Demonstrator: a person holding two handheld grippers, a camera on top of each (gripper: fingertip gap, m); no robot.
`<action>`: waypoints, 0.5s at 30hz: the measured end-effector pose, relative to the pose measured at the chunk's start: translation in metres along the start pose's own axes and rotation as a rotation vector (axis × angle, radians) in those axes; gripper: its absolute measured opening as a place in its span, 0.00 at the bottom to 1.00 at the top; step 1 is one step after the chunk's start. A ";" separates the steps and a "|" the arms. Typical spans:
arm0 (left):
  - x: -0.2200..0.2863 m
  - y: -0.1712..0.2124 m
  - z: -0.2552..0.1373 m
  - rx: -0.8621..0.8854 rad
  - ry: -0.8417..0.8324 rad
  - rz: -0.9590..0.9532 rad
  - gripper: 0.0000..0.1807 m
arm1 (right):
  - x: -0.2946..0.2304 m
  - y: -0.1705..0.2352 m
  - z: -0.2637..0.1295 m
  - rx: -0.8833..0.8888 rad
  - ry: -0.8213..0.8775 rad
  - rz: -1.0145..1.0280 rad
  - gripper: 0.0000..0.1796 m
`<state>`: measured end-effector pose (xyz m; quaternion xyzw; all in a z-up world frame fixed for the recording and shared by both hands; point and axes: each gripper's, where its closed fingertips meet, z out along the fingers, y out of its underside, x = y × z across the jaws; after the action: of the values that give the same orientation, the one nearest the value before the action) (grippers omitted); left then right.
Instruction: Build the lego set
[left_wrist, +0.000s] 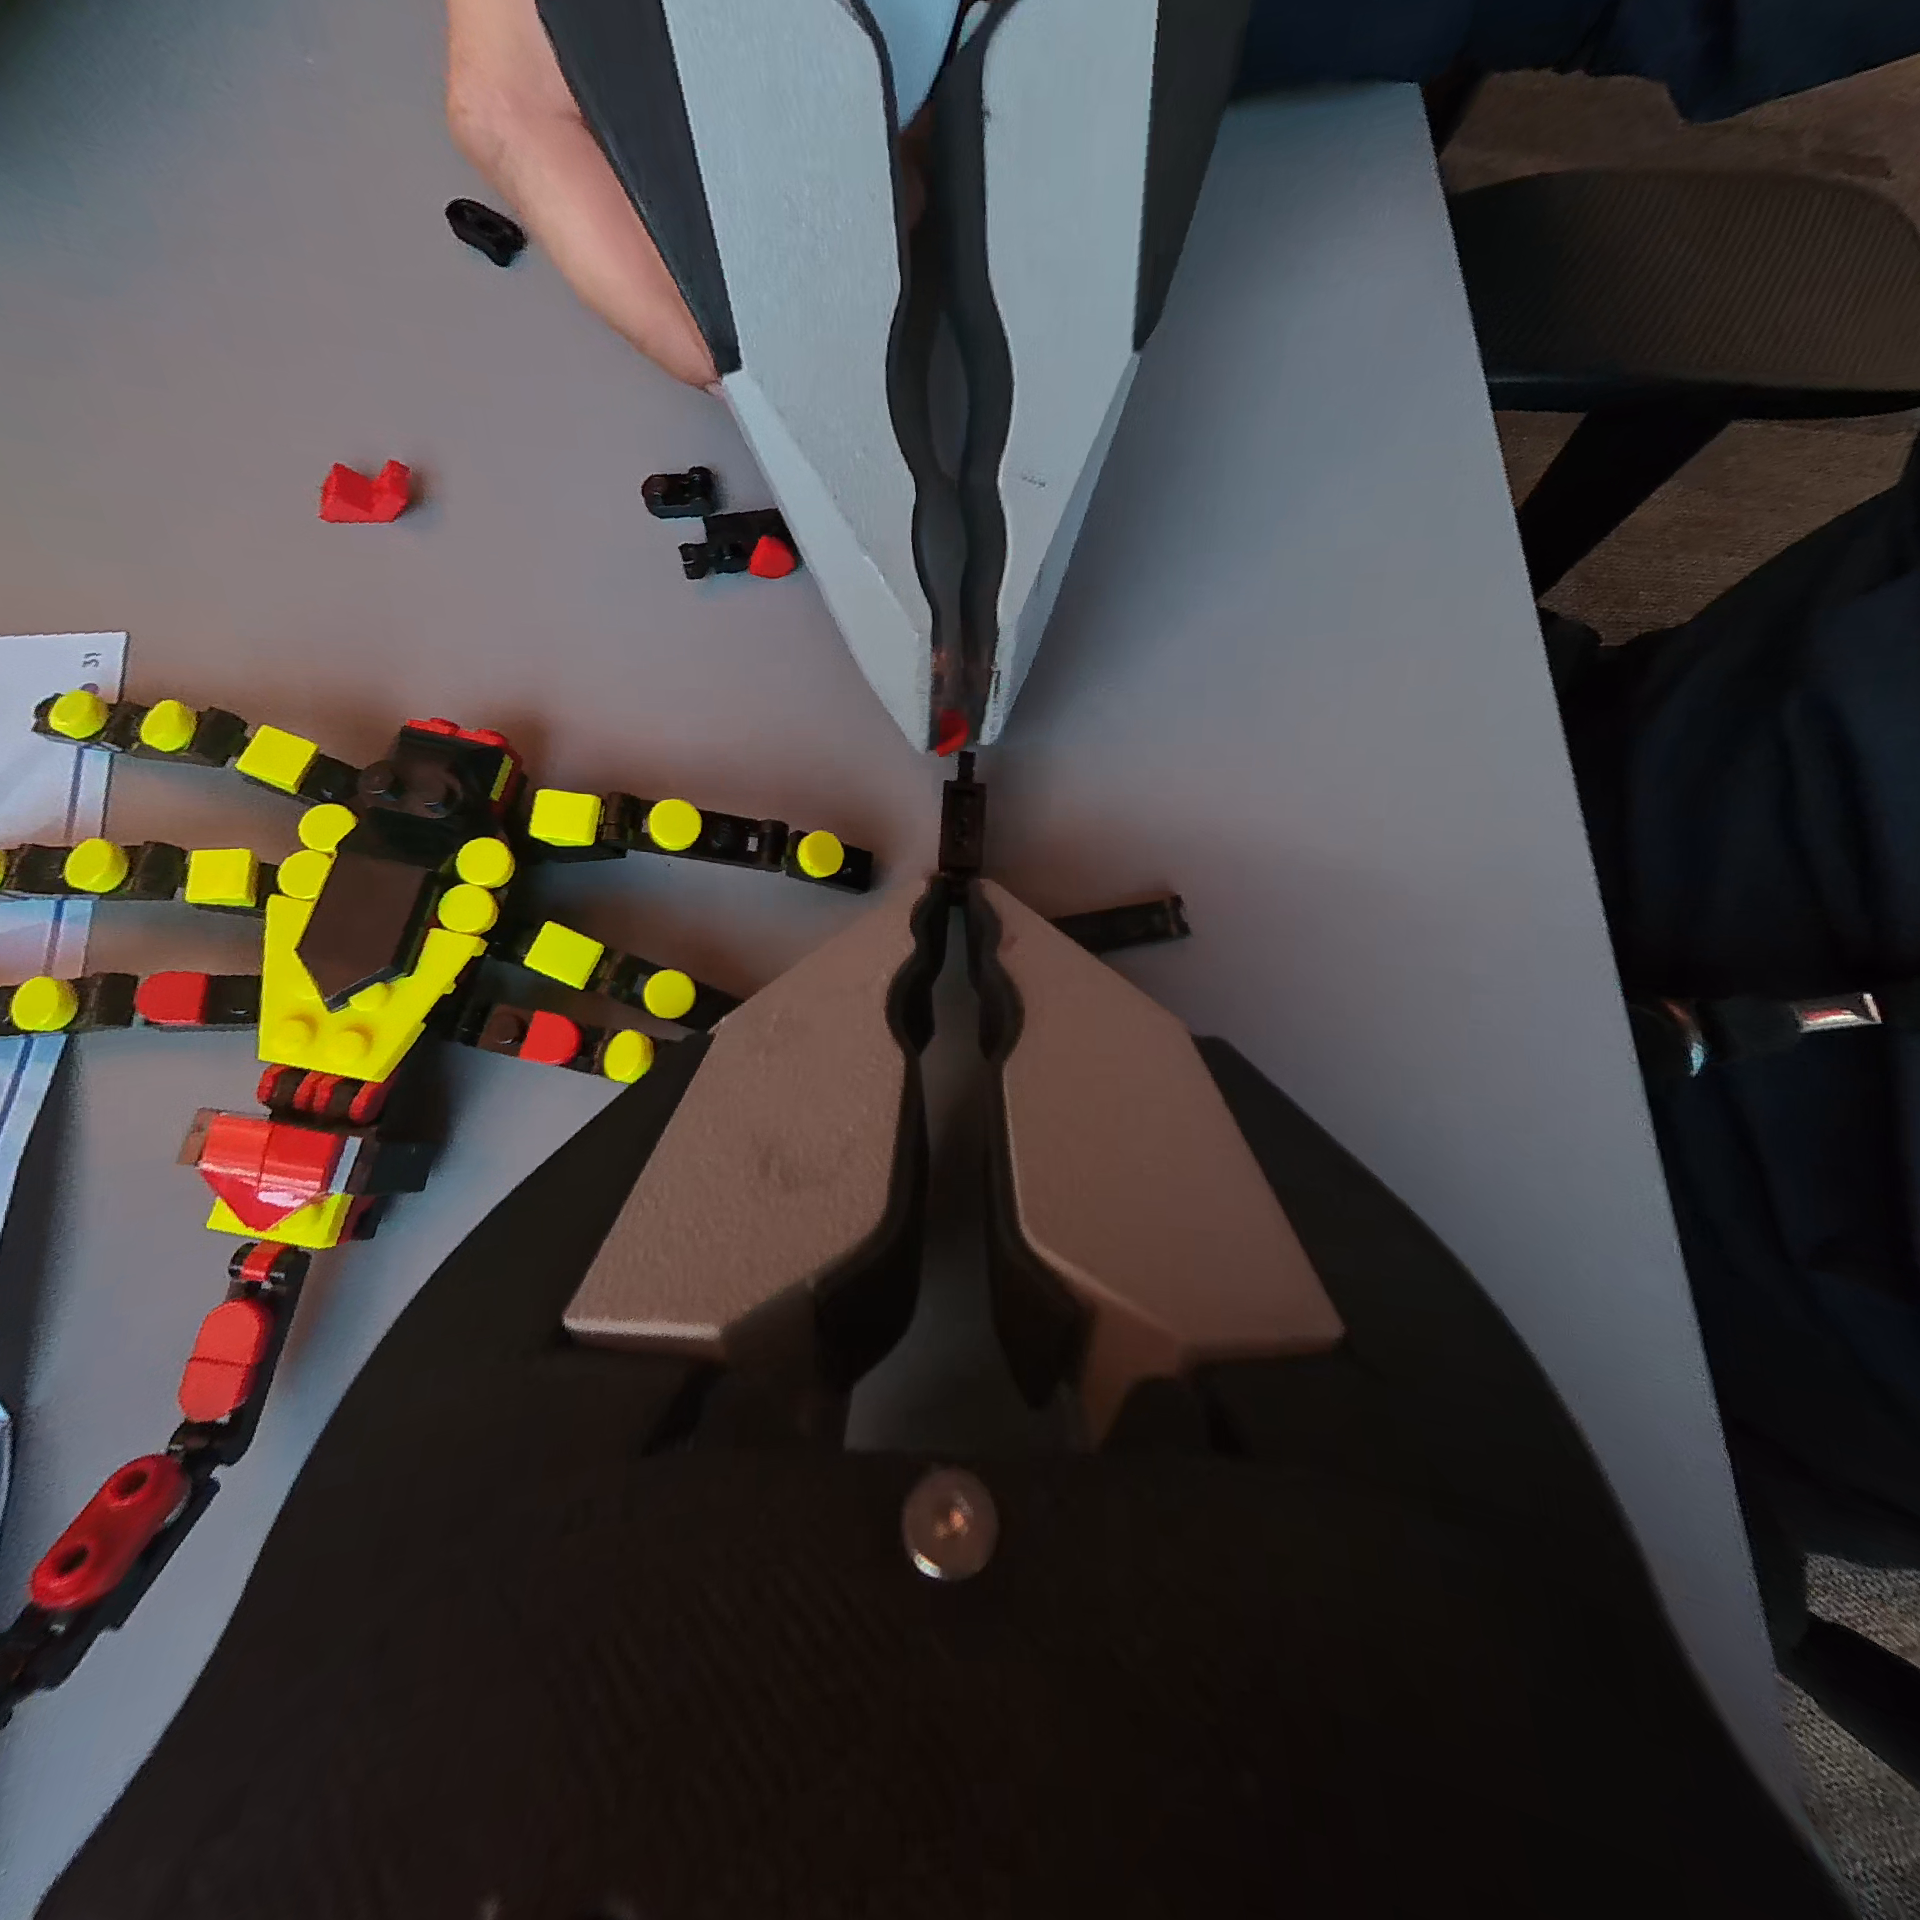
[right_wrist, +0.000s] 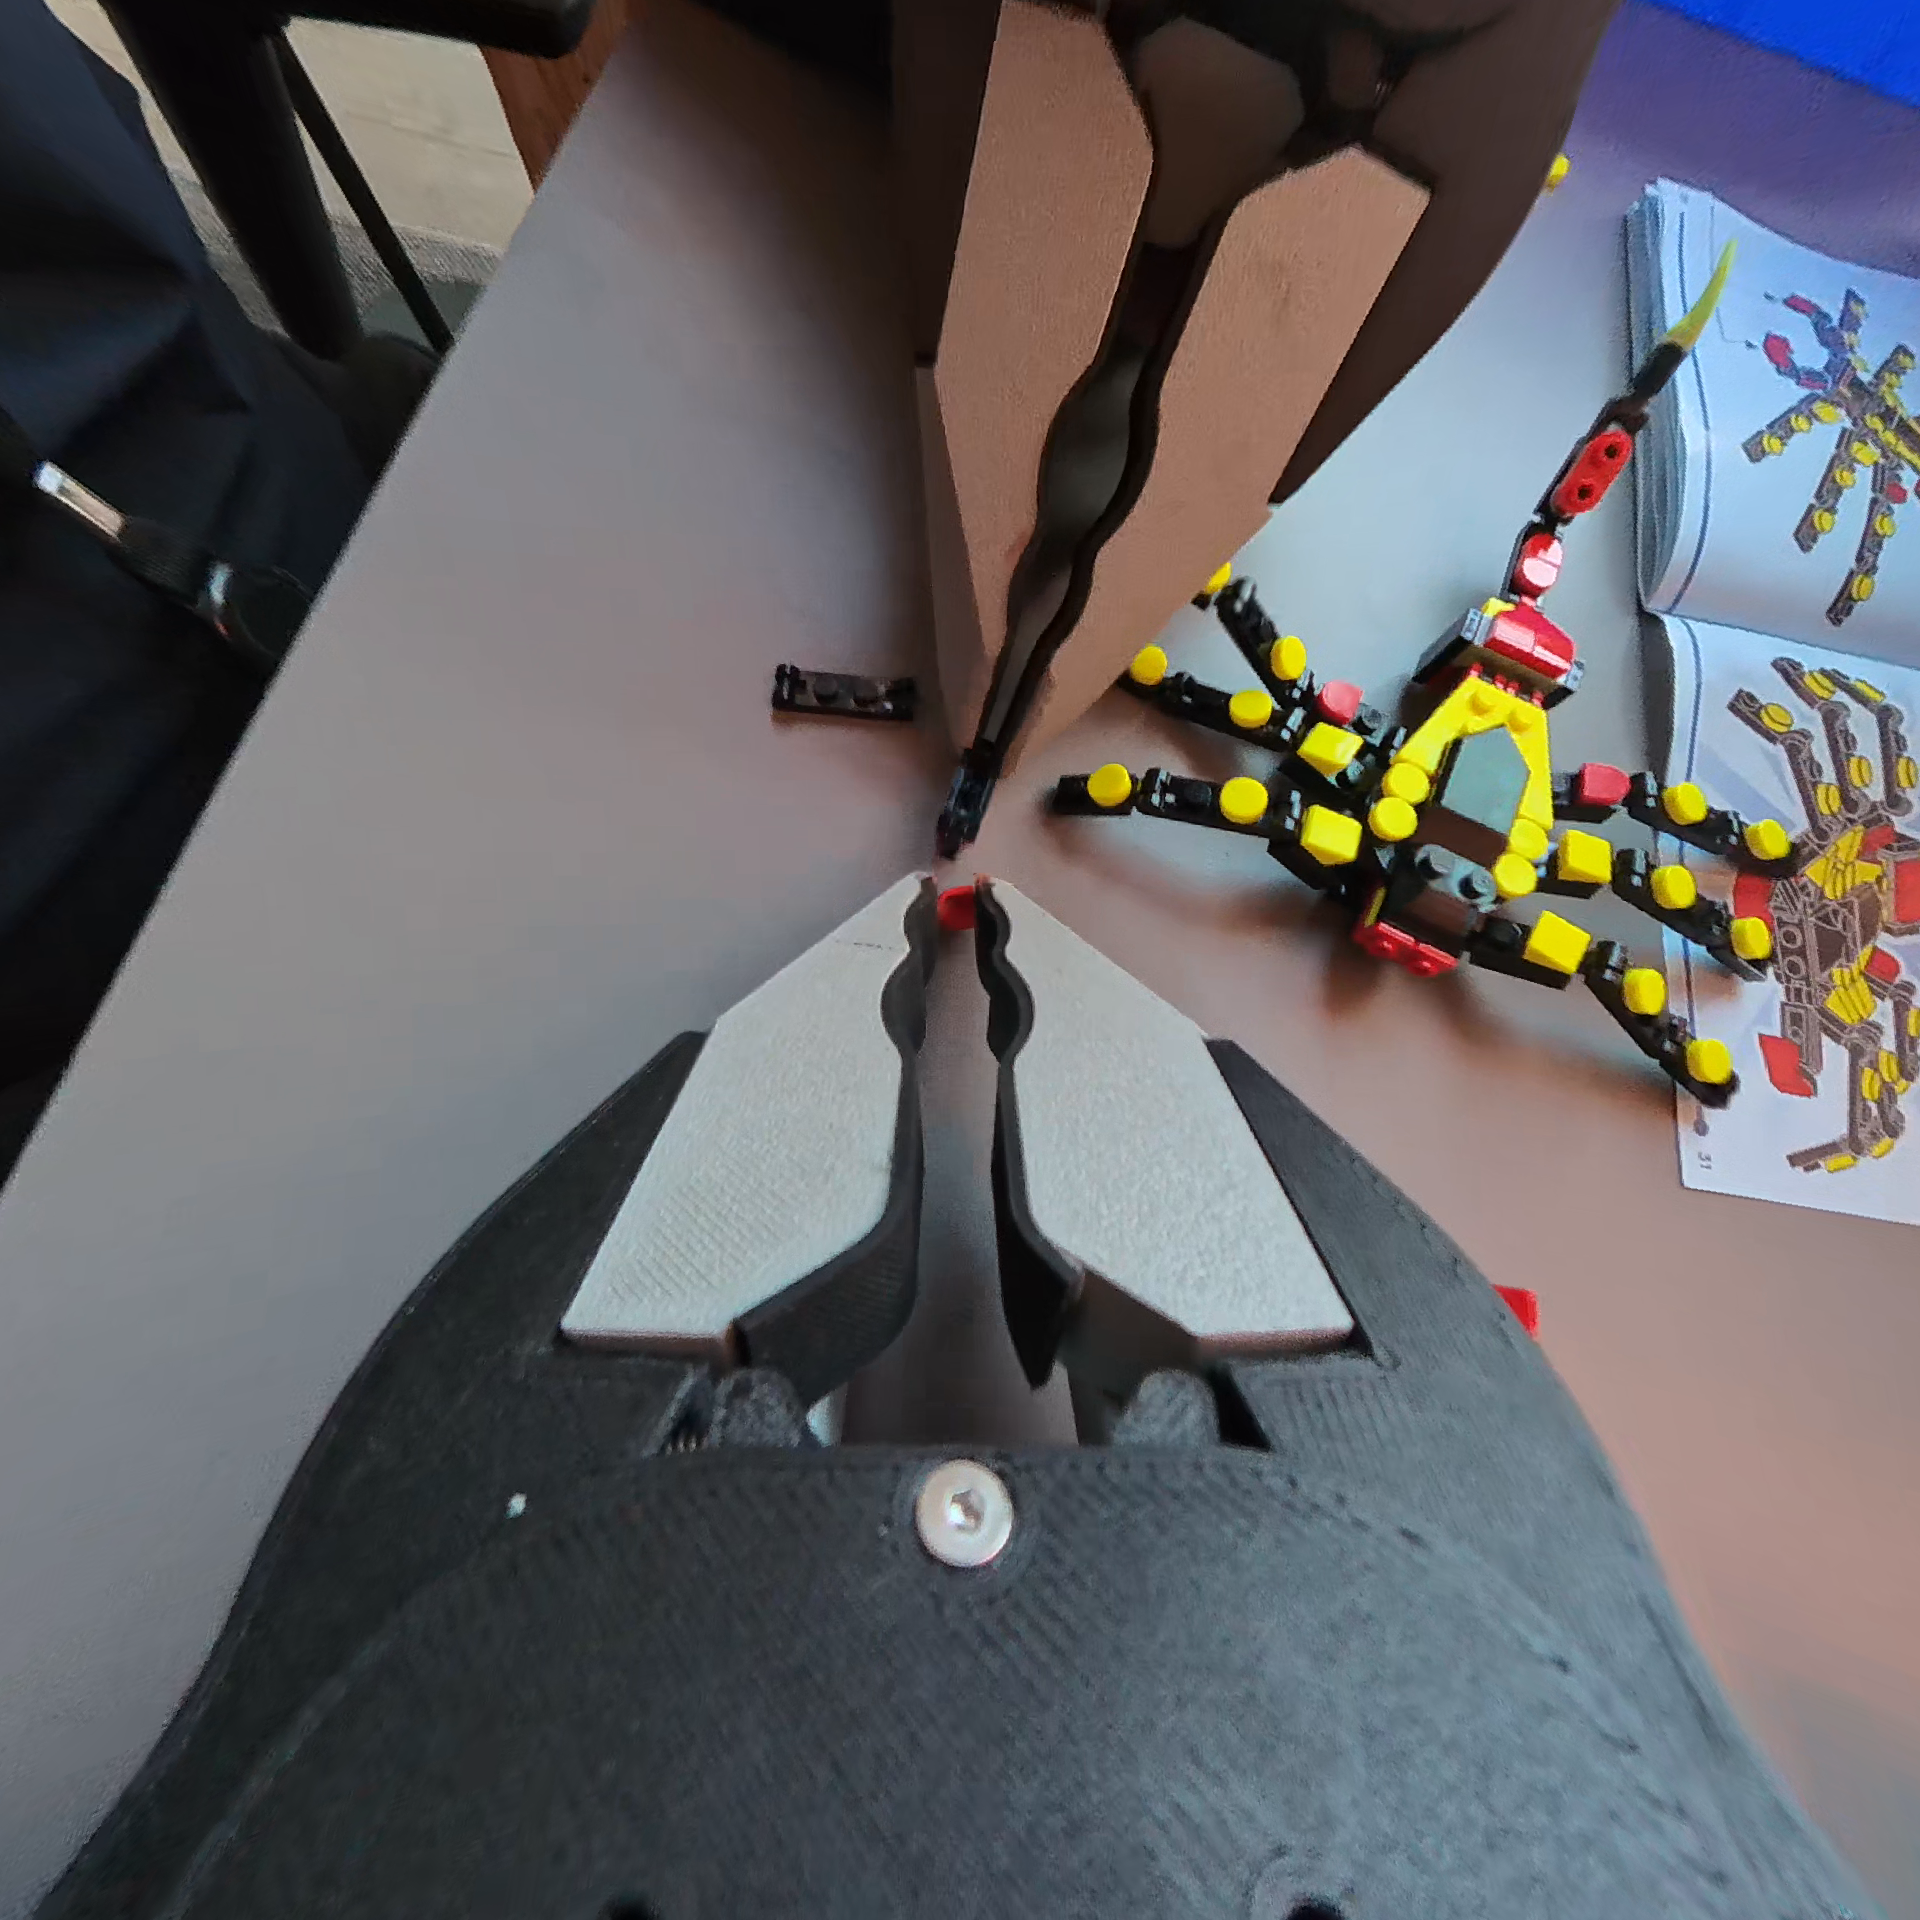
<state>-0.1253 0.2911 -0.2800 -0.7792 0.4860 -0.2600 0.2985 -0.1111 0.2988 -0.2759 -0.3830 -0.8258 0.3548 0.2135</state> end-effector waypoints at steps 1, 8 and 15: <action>-0.001 0.001 -0.001 0.000 -0.002 -0.001 0.00 | 0.002 0.003 0.000 -0.014 0.015 -0.011 0.02; -0.006 0.005 -0.007 0.002 0.016 -0.025 0.00 | 0.014 -0.012 -0.008 0.066 0.113 -0.026 0.11; -0.002 0.007 -0.012 0.021 0.119 -0.139 0.00 | -0.007 -0.033 -0.005 0.152 0.085 -0.158 0.09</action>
<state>-0.1383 0.2883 -0.2769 -0.7911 0.4447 -0.3312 0.2585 -0.1195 0.2809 -0.2481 -0.3139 -0.8143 0.3819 0.3043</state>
